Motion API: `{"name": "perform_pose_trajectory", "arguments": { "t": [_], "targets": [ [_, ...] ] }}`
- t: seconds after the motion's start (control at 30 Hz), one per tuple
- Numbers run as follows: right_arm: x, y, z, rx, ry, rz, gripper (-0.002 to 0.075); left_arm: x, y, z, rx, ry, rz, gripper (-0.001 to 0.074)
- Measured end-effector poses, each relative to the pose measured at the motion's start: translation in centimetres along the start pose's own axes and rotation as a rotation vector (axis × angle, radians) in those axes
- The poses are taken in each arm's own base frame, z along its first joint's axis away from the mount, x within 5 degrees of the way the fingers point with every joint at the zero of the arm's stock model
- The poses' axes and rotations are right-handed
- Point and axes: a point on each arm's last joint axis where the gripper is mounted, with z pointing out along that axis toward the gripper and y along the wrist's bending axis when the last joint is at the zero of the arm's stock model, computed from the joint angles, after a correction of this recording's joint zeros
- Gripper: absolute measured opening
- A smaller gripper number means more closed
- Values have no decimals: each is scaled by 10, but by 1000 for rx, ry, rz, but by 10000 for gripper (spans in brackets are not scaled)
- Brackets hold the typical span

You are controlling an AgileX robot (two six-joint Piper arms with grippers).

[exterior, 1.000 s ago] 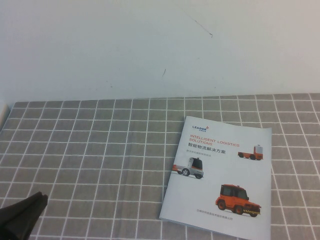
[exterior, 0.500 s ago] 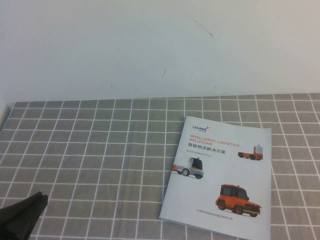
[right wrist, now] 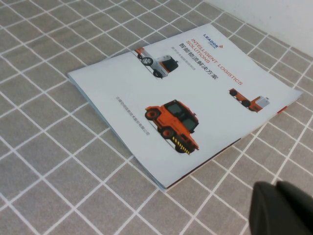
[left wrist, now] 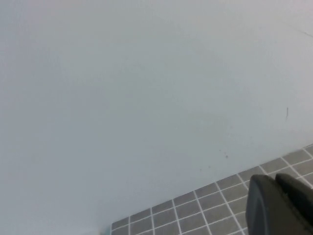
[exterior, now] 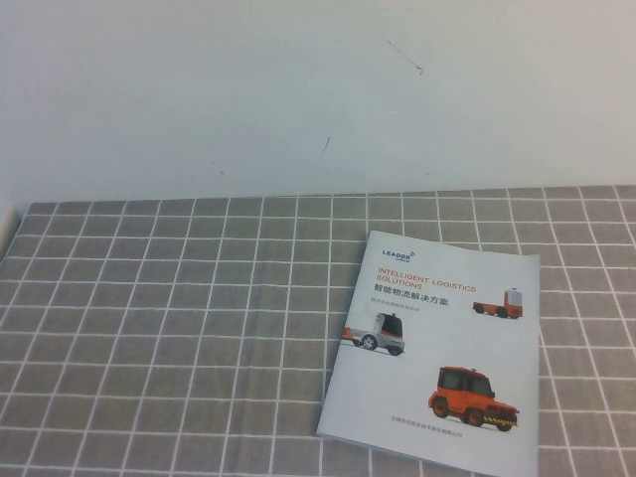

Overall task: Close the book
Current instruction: 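Close the open booklet and leave it lying on the table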

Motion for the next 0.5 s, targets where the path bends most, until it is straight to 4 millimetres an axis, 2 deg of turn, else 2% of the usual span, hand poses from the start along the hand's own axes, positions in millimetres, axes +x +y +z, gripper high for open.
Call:
{"name": "perform_pose_trajectory", "arguments": {
  "t": [0.37, 0.5],
  "targets": [
    [0, 0, 0, 0, 0, 0, -3, 32, 1, -5, -105, 15, 34, -4],
    [0, 0, 0, 0, 0, 0, -3, 38, 0, -6, -115, -5, 24, -4]
  ]
}}
